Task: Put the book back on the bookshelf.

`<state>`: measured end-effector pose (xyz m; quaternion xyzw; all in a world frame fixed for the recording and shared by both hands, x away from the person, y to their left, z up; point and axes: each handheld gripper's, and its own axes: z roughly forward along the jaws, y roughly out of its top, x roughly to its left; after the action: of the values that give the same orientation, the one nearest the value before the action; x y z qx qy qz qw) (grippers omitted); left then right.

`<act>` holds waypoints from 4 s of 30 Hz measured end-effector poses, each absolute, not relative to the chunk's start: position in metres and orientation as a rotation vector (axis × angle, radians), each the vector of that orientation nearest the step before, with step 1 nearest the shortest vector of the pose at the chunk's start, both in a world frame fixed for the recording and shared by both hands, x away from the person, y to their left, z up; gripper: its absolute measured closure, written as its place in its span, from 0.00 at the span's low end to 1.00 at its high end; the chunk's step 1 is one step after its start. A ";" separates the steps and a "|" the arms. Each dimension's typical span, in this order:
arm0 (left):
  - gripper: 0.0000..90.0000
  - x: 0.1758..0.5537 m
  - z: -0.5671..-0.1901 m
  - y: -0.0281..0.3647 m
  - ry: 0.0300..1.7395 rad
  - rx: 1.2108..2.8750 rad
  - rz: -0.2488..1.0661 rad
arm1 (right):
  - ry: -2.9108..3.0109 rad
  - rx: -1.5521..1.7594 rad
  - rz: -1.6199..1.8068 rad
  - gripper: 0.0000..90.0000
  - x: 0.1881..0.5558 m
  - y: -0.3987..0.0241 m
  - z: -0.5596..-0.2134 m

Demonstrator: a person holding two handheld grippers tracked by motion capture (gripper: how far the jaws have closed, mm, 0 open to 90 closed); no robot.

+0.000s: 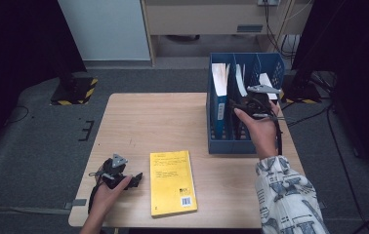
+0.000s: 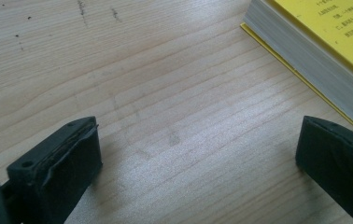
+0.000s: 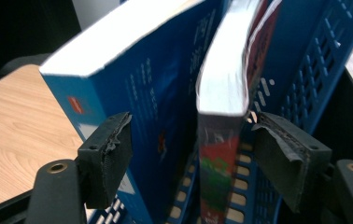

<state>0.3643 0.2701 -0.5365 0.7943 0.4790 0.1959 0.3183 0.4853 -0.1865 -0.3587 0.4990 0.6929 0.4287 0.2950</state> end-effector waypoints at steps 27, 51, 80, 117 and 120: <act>0.00 0.363 -0.537 0.268 1.260 2.083 0.508 | 1.948 1.342 1.188 0.25 0.434 -0.191 -0.392; 0.02 0.361 -0.534 0.267 1.249 2.105 0.488 | 2.112 1.278 1.179 0.27 0.403 -0.160 -0.420; 0.09 0.348 -0.524 0.266 1.198 2.000 0.490 | 2.477 1.009 1.266 0.39 0.367 -0.102 -0.487; 0.38 0.336 -0.527 0.226 1.041 2.036 0.213 | 2.703 0.966 1.191 0.30 0.336 -0.070 -0.523; 0.44 0.337 -0.528 0.224 1.035 2.023 0.169 | 2.691 0.978 1.192 0.30 0.335 -0.069 -0.523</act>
<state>0.3371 0.2235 -0.5284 0.8065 0.4126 0.0673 0.4181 0.3347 -0.0689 -0.5233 0.3152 0.8676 0.3842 0.0201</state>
